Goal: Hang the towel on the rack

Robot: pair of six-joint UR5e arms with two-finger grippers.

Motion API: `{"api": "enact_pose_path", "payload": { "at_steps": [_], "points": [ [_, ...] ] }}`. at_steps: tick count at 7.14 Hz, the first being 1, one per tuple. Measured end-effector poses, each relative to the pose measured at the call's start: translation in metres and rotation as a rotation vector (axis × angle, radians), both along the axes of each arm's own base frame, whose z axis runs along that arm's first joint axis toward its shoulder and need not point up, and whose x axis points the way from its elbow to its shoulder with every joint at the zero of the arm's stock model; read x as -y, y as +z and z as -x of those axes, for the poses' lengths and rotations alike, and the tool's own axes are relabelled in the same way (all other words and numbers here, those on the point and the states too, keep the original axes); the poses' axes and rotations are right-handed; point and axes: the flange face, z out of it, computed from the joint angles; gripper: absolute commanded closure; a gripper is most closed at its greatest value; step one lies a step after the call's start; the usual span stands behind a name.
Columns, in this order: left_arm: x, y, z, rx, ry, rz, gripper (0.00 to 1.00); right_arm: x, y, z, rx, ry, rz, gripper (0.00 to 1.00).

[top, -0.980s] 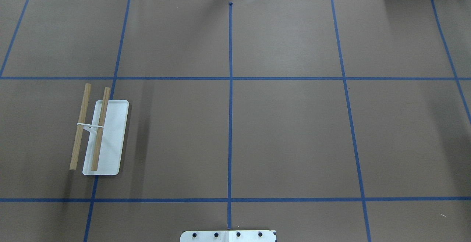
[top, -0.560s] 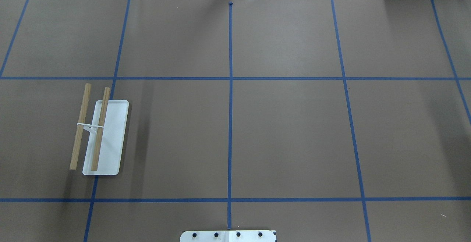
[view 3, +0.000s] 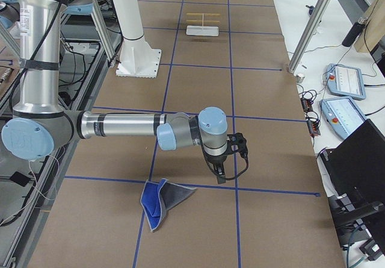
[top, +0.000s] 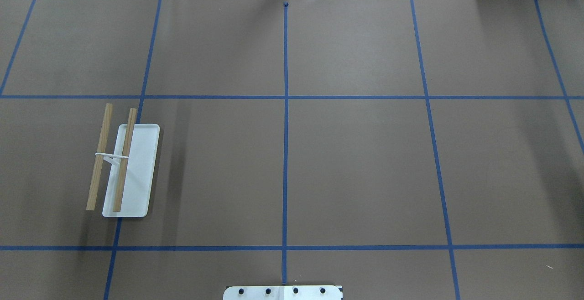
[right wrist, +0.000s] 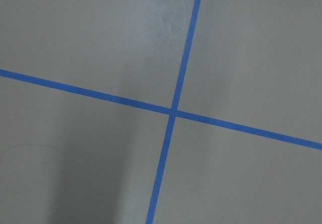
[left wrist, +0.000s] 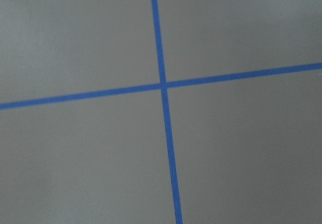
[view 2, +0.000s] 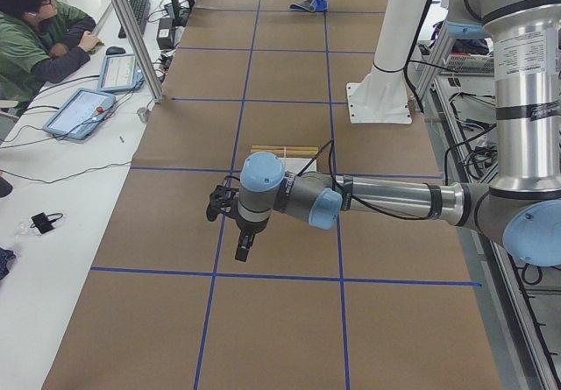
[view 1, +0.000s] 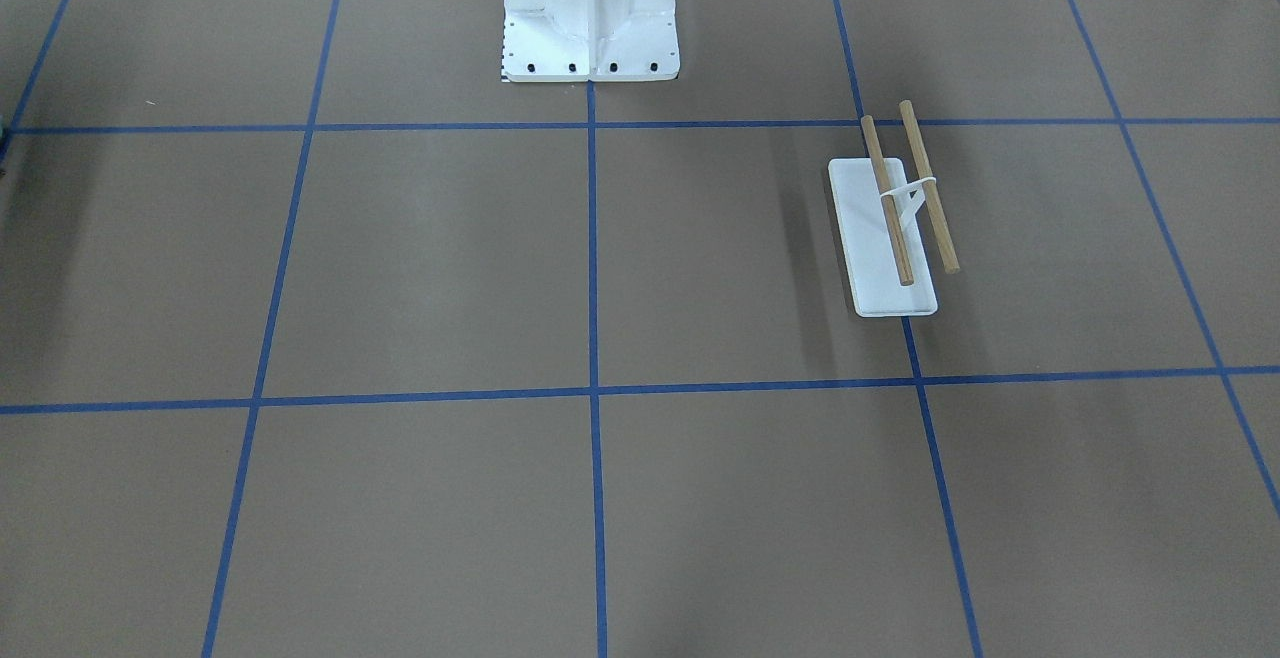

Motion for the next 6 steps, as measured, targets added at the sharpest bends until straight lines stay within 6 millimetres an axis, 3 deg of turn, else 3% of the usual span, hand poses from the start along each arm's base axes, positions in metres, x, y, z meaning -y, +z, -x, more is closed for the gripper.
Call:
{"api": "enact_pose_path", "payload": {
  "at_steps": [1, 3, 6],
  "points": [
    [0.017, -0.011, -0.001, -0.007, -0.001, -0.063, 0.01, 0.001, 0.0, 0.0, -0.001, -0.004, -0.028, 0.0],
    [0.028, -0.019, -0.002, -0.018, -0.001, -0.152, 0.01, -0.007, 0.005, 0.001, -0.002, -0.032, -0.097, 0.0],
    [0.031, -0.023, -0.002, -0.02, -0.003, -0.199, 0.01, -0.019, 0.049, 0.022, 0.017, -0.063, -0.025, 0.0]
  ]
}}
